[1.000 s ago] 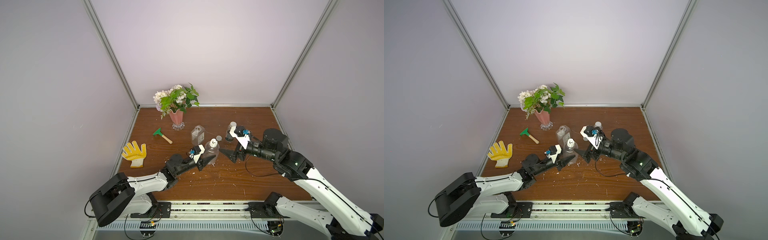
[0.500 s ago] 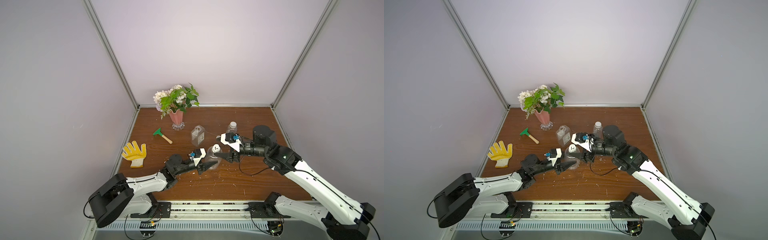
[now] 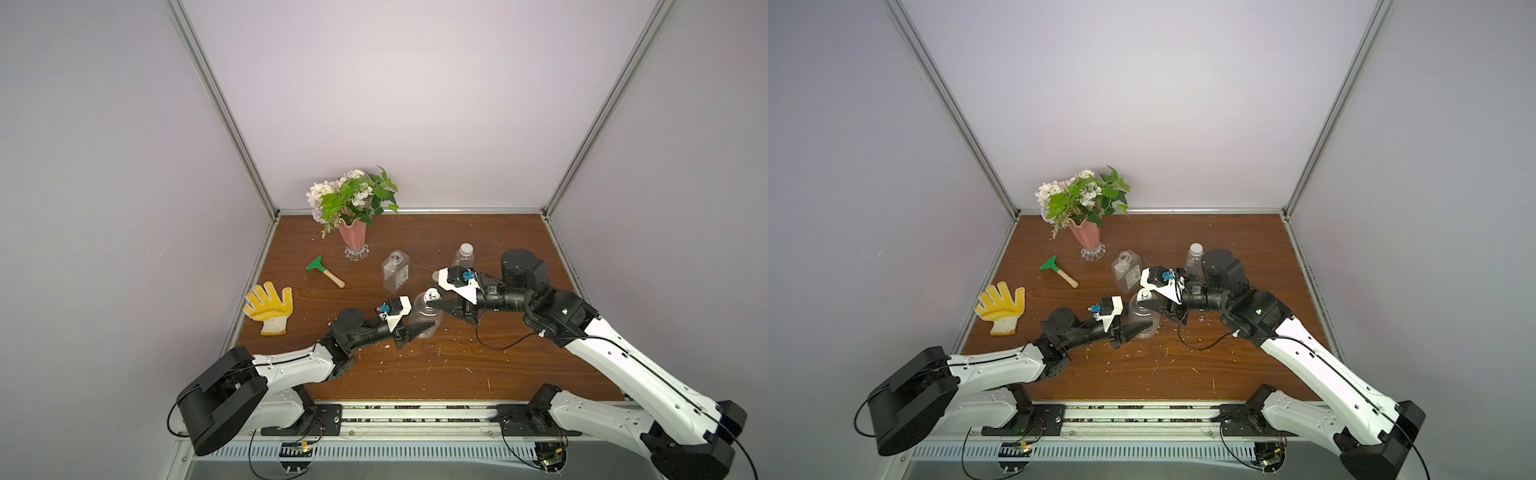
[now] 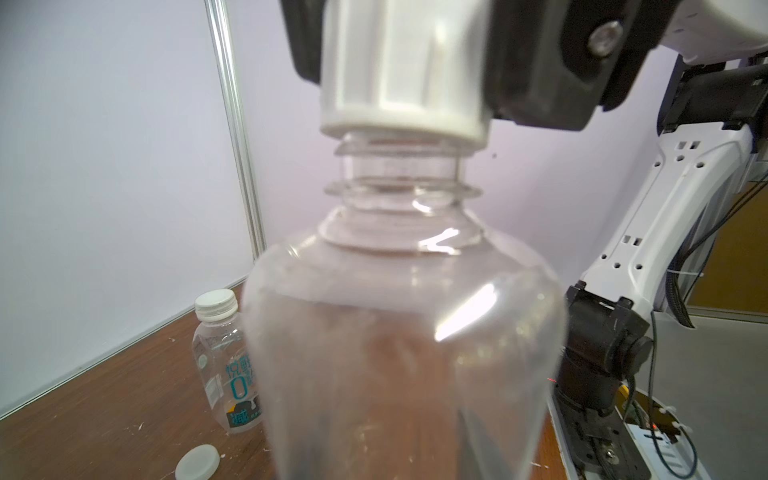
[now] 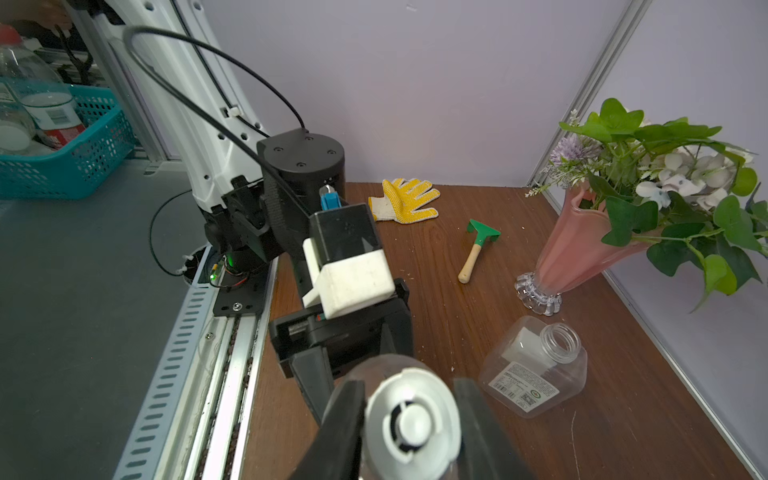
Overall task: Screw on the bottle caps
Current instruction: Screw the bottle cap onto the plastic bottle.
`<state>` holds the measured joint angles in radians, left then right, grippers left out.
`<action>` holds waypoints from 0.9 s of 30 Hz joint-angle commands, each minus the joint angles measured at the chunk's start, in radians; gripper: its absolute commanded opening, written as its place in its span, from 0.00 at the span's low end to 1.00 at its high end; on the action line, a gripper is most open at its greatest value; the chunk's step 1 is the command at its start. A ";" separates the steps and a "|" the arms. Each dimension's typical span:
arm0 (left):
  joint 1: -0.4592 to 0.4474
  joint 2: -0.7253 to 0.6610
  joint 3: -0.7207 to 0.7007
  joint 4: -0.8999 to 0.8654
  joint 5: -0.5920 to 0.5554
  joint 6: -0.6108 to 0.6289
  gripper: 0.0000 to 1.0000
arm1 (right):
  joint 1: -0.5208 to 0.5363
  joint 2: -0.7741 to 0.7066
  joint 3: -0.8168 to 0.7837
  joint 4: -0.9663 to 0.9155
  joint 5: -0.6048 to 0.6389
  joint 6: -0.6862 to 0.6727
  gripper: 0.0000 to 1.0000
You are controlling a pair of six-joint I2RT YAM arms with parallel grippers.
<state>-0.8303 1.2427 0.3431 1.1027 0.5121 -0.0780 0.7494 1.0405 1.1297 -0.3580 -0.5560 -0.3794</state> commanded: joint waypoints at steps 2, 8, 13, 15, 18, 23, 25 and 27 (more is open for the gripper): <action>0.008 0.008 0.033 0.027 0.013 0.006 0.42 | -0.004 0.016 0.066 -0.035 -0.008 -0.009 0.29; 0.007 0.015 0.034 0.024 0.010 0.015 0.42 | -0.005 0.048 0.098 -0.114 0.021 0.000 0.22; 0.008 0.019 0.033 0.023 0.009 0.019 0.42 | -0.005 0.066 0.113 -0.135 0.025 0.013 0.21; 0.007 0.018 0.034 0.024 0.007 0.021 0.42 | -0.005 0.077 0.120 -0.145 0.030 0.020 0.21; 0.008 0.016 0.035 0.024 -0.007 0.021 0.42 | -0.005 0.093 0.122 -0.147 0.065 0.039 0.20; 0.008 0.003 0.043 0.024 -0.080 0.024 0.42 | -0.004 0.105 0.079 -0.075 0.134 0.161 0.20; 0.007 -0.002 0.049 0.023 -0.133 0.027 0.41 | -0.004 0.111 0.065 -0.053 0.185 0.231 0.19; 0.008 -0.007 0.052 0.024 -0.194 0.029 0.41 | -0.003 0.120 0.052 -0.036 0.257 0.306 0.17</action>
<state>-0.8246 1.2613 0.3439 1.0679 0.3992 -0.0746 0.7441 1.1404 1.2072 -0.4286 -0.4267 -0.2131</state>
